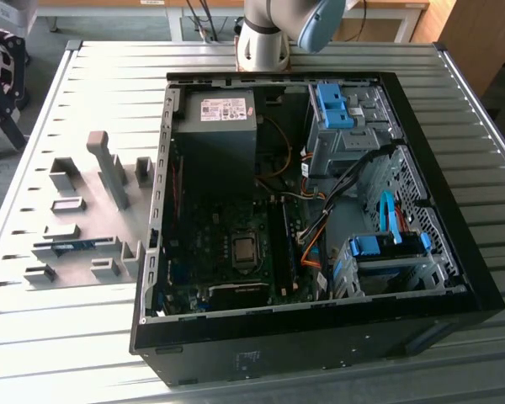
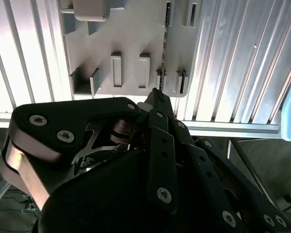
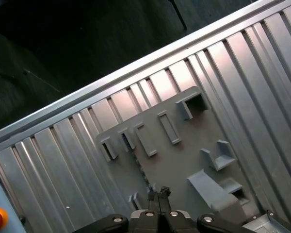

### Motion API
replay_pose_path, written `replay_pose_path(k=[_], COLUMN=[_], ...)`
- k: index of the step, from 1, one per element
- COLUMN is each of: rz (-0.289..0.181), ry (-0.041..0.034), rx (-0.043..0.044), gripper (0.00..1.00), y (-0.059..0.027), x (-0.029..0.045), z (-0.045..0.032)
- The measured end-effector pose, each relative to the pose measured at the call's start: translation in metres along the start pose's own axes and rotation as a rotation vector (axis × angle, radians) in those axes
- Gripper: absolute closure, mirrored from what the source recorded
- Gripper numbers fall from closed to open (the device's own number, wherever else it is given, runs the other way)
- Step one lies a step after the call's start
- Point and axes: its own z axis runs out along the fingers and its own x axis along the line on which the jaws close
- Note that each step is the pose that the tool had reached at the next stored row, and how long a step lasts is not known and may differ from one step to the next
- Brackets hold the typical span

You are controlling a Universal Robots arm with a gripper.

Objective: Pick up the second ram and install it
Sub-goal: 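Pick up the second ram and move it above second insertion slot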

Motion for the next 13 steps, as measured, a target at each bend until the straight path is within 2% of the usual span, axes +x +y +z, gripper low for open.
replay_pose_path(k=[13], rz=[-0.163], ry=[-0.0001], rx=[-0.0005], gripper=[0.89], y=[0.0000], x=[0.0000], z=[0.0045])
